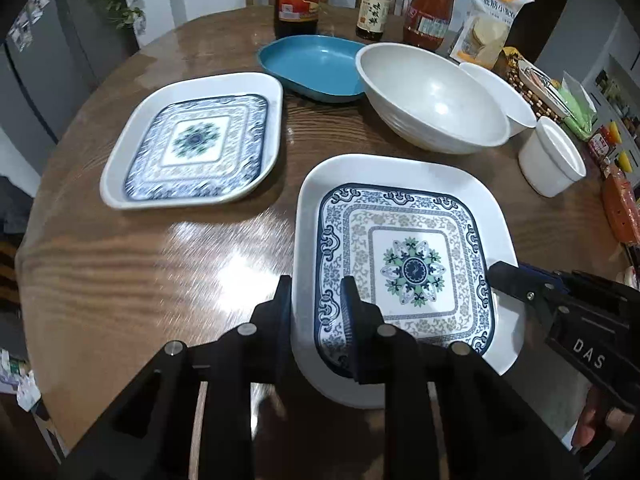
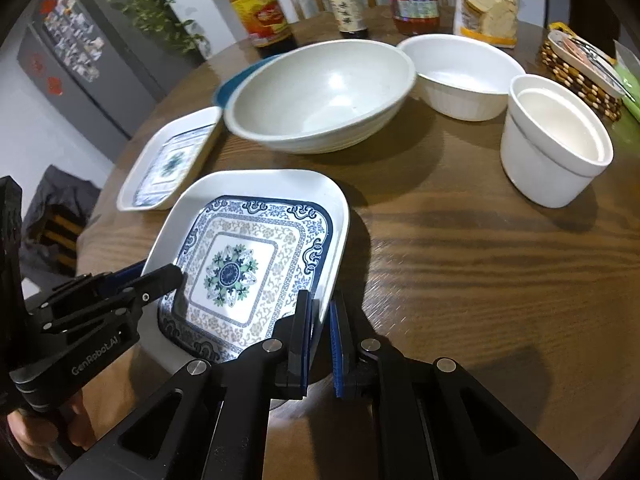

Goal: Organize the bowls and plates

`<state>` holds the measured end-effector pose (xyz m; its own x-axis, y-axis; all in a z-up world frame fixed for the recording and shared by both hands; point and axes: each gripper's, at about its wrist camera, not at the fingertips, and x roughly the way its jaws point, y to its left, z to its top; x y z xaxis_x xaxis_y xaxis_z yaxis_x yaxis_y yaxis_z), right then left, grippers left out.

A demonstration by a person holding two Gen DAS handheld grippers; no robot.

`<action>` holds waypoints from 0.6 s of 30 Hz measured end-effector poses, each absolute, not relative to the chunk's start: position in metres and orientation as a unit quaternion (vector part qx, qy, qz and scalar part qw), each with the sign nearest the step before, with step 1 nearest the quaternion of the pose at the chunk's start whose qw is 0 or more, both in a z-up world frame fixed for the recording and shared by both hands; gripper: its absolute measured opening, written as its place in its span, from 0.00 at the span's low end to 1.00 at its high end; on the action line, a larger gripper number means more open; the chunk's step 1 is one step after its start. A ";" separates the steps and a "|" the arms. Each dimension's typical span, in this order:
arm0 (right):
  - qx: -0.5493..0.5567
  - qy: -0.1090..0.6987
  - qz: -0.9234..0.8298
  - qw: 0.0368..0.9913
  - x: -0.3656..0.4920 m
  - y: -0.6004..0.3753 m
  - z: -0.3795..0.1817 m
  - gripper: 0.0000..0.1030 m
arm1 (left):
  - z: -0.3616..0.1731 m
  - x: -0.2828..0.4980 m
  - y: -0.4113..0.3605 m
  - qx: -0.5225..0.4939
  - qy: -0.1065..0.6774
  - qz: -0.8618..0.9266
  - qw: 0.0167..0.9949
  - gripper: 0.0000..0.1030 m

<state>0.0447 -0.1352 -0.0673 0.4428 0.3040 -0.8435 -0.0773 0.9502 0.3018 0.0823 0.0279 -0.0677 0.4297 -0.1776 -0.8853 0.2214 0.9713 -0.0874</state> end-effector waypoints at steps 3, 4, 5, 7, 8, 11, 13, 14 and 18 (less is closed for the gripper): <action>0.102 0.518 0.135 0.839 0.037 -0.125 -0.065 0.10 | -0.061 0.068 0.040 0.014 0.520 -0.098 0.848 0.21; 0.100 0.518 0.143 0.837 0.034 -0.121 -0.065 0.11 | -0.061 0.065 0.042 0.012 0.520 -0.093 0.849 0.21; 0.099 0.519 0.150 0.836 0.033 -0.119 -0.066 0.11 | -0.061 0.062 0.045 0.011 0.521 -0.088 0.849 0.21; 0.090 0.520 0.161 0.834 0.033 -0.113 -0.067 0.11 | -0.061 0.055 0.051 0.009 0.521 -0.075 0.850 0.21; 0.089 0.522 0.165 0.832 0.033 -0.110 -0.069 0.11 | -0.063 0.052 0.053 0.009 0.522 -0.069 0.850 0.21; 0.077 0.522 0.178 0.831 0.035 -0.100 -0.072 0.11 | -0.070 0.048 0.062 -0.001 0.529 -0.049 0.847 0.21; 0.068 0.517 0.186 0.833 0.037 -0.094 -0.073 0.11 | -0.073 0.048 0.066 -0.010 0.530 -0.039 0.847 0.22; 0.063 0.517 0.188 0.833 0.038 -0.091 -0.073 0.11 | -0.073 0.047 0.069 -0.012 0.529 -0.035 0.848 0.22; 0.055 0.517 0.195 0.831 0.042 -0.087 -0.074 0.11 | -0.076 0.049 0.075 -0.022 0.526 -0.015 0.850 0.22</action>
<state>0.0419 -0.0873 -0.0739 0.3882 0.3812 -0.8390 -0.2683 0.9177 0.2928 0.0487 0.0749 -0.0755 0.4451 -0.0492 -0.8941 0.0028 0.9986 -0.0536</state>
